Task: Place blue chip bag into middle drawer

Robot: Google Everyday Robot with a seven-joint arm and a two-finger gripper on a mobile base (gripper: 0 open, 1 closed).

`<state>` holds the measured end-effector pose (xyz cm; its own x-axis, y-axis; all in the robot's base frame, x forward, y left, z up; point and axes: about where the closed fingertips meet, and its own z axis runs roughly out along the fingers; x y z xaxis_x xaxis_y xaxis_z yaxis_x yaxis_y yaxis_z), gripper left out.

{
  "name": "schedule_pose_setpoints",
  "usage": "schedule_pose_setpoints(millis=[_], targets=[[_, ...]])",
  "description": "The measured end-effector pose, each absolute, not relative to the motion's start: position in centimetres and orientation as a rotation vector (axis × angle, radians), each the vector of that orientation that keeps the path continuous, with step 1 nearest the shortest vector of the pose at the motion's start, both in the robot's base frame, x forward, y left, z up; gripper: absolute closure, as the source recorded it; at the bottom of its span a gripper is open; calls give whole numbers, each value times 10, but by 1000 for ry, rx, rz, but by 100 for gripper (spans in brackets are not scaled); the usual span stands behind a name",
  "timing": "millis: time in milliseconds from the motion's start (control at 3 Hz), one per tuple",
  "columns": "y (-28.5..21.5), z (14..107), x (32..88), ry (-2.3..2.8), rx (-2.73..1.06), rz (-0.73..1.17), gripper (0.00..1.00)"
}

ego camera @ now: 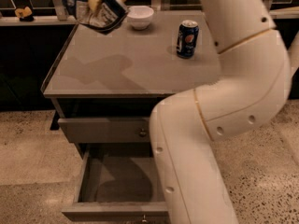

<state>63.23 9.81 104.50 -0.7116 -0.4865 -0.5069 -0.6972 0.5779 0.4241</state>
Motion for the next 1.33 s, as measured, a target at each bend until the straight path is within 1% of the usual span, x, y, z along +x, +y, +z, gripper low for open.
schedule_pose_setpoints(millis=[333, 1000, 1333], targets=[[72, 1062, 628, 2431, -870, 891, 100], [86, 1067, 634, 2426, -860, 908, 100], [99, 1075, 623, 2494, -852, 950, 100]])
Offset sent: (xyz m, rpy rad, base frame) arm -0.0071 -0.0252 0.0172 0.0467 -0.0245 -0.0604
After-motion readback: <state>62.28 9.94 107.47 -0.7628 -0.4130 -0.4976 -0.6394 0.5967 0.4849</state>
